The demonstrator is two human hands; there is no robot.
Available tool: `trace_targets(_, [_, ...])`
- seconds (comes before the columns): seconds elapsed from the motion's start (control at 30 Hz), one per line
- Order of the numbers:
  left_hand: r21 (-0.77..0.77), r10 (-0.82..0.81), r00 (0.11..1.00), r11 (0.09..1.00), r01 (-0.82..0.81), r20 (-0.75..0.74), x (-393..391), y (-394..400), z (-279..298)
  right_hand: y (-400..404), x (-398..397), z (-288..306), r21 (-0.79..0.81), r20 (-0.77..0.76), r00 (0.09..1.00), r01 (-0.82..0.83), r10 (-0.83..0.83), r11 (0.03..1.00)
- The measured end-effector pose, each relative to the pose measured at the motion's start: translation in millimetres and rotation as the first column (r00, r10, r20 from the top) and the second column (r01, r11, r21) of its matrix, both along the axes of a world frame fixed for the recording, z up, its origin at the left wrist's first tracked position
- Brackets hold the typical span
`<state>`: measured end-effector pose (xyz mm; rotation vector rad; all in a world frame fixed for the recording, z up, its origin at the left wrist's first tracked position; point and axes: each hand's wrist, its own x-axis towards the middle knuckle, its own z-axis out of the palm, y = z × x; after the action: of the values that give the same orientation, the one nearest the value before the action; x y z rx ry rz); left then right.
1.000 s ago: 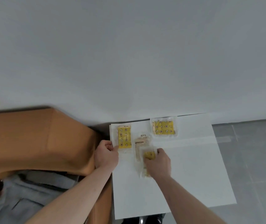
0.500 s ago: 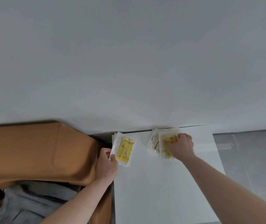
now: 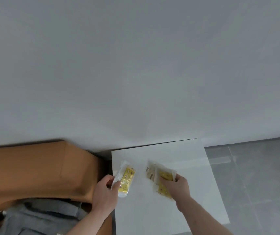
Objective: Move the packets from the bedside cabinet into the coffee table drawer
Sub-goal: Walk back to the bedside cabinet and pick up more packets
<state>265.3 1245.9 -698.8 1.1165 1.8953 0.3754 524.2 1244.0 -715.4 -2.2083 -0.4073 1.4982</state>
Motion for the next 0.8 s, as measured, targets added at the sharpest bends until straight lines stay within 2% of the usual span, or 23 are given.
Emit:
trace_targets(0.17, [-0.023,-0.032,0.997,0.999,0.034,0.073,-2,-37,82,-60,3,94,-0.007,-0.063,0.98,0.188,-0.188,0.982])
trace_targets(0.27, [-0.044,-0.111,0.989,0.992,0.115,0.101,-2,-56,142,-104,2,162,-0.018,-0.093,0.958,0.271,-0.272,0.962])
trace_targets(0.43, [0.008,-0.254,0.963,0.967,0.254,0.088,0,-83,223,-175,-4,257,0.015,-0.082,0.921,0.384,-0.381,0.923])
trace_targets(0.6, [-0.006,-0.483,0.872,0.875,0.485,0.084,18,-100,262,-234,-7,302,0.068,-0.108,0.862,0.503,-0.495,0.862])
trace_targets(0.8, [0.04,-0.706,0.708,0.708,0.705,0.032,62,-108,298,-292,10,325,0.13,-0.185,0.756,0.652,-0.628,0.747])
